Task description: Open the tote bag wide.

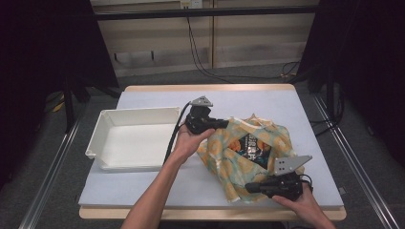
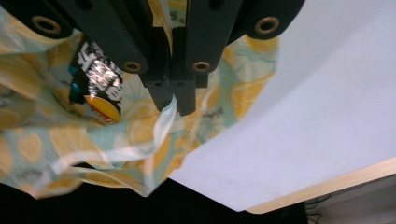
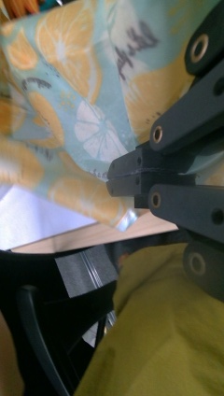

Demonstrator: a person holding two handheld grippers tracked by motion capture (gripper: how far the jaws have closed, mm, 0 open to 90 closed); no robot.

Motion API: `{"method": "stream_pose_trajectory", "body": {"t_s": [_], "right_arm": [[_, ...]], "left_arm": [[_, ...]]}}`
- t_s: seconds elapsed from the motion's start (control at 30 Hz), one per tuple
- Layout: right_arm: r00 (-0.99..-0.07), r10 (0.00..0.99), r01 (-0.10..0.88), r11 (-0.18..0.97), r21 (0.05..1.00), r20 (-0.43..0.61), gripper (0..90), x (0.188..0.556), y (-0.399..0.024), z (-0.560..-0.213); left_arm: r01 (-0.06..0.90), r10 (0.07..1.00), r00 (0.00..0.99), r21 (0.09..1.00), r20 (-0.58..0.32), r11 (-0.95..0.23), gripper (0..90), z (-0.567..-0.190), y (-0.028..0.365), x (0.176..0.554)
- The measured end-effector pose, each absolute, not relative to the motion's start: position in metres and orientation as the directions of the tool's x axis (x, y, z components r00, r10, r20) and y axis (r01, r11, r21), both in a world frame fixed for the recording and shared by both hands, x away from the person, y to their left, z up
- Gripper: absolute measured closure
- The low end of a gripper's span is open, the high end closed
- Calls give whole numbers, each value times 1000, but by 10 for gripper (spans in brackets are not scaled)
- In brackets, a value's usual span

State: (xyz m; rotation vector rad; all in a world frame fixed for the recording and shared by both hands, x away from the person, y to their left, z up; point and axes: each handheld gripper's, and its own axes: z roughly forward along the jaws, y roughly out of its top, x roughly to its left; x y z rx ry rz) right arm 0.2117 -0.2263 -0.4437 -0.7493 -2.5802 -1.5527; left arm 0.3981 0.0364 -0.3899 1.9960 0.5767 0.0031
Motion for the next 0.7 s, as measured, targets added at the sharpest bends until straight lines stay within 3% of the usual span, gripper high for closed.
{"method": "stream_pose_trajectory", "body": {"t_s": [0.3, 0.5, 0.63, 0.7], "right_arm": [[-887, 348, 439, 426, 791, 304, 900, 193, -236, -454], [-860, 419, 457, 379, 805, 291, 897, 189, -248, -457], [-835, 475, 468, 349, 811, 278, 710, 194, -254, -453], [-834, 478, 468, 347, 813, 276, 706, 194, -255, -452]], "left_arm": [[441, 423, 862, 827, -281, -348, 899, -397, 42, 415], [436, 409, 868, 828, -283, -353, 893, -401, 43, 414], [432, 413, 870, 820, -269, -375, 760, -405, 42, 409], [437, 421, 865, 822, -273, -366, 734, -406, 44, 407]]}}
